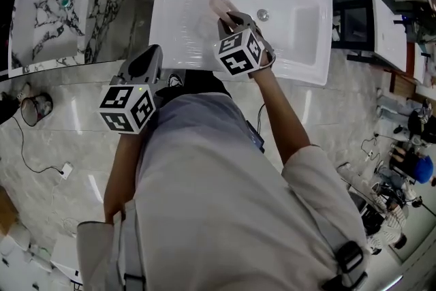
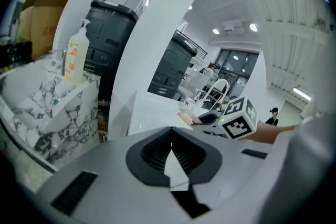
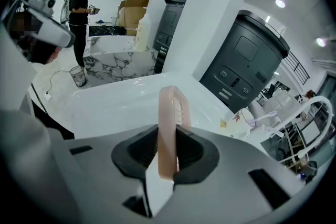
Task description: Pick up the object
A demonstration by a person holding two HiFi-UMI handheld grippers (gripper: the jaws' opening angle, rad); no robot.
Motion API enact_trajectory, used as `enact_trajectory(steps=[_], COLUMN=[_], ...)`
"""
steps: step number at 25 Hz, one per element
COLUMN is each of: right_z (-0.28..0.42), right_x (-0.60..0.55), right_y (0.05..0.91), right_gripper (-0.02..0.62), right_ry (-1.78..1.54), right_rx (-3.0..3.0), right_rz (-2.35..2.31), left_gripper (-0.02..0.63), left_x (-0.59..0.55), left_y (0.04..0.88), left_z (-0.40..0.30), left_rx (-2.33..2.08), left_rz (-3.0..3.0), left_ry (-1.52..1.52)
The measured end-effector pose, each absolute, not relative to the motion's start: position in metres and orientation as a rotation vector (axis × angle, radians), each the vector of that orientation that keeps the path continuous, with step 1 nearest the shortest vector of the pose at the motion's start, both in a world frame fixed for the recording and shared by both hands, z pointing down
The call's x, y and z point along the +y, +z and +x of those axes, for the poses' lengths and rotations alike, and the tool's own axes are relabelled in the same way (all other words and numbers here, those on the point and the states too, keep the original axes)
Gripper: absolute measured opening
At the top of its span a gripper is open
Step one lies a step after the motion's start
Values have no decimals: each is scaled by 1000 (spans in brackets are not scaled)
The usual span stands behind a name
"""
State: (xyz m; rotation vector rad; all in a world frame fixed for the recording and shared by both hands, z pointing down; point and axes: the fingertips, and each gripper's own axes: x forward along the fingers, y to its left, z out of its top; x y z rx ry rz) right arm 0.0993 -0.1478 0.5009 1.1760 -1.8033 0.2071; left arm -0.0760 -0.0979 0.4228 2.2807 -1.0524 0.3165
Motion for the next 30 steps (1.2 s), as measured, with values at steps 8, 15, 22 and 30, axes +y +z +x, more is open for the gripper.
enact_trajectory(steps=[8,15,22,30], right_z=[95,91,95,99], right_x=[-132,-116,-101,-76], right_y=[482,476,464,460], right_gripper=[80,80,80,80], right_ry=[310,418,533,657], right_rx=[-1861,-1910,-1955,-1983], right_rz=[1256,1324,1403,1487], left_gripper=[3,3,3,3], left_x=[-97,-97,-94,-92], left_y=[426,430,432,433], left_z=[-77,-78,-75,-68], left_rx=[-1075,-1085,-1083,-1062], left_rz=[2299,2287,2281,2291], left_ry=[368,366,377,387])
